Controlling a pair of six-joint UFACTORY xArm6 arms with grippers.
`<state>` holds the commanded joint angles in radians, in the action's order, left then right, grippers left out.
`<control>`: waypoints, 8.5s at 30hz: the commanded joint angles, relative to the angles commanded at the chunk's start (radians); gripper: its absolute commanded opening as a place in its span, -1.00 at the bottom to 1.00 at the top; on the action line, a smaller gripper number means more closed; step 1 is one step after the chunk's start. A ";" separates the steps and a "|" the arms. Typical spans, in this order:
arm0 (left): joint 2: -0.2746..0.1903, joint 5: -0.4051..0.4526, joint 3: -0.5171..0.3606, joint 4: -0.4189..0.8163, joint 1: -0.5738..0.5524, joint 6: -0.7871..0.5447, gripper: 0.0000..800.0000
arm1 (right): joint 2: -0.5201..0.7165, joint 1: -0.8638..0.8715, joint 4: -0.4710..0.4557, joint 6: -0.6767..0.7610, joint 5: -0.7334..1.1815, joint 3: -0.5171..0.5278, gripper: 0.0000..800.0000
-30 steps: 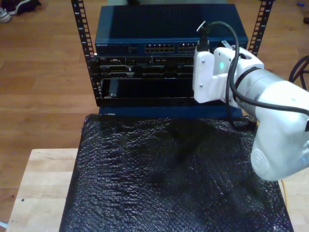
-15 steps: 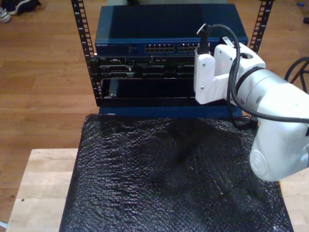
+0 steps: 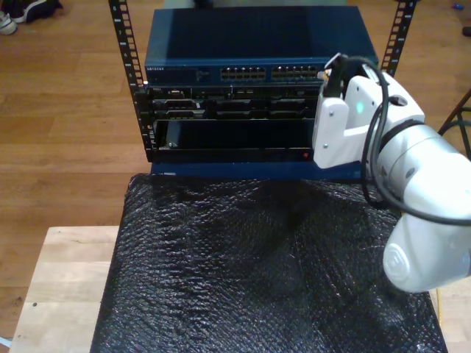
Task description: Grab the cable and plug it in
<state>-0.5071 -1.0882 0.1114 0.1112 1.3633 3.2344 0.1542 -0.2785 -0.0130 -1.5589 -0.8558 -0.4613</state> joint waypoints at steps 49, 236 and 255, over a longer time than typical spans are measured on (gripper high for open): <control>0.000 0.000 0.000 0.000 0.000 0.000 1.00 | -0.583 -0.158 0.542 -0.075 -0.529 -0.327 -1.00; 0.000 -0.002 0.000 0.000 0.000 0.000 1.00 | -0.144 -0.157 0.612 -0.262 -0.006 -0.072 0.04; 0.000 -0.002 0.000 0.000 0.000 0.000 1.00 | 0.057 0.420 0.157 -0.265 0.583 -0.068 0.45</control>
<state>-0.5071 -1.0898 0.1114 0.1112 1.3633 3.2344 0.2110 0.1419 0.1435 -1.8243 -0.2727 -0.5288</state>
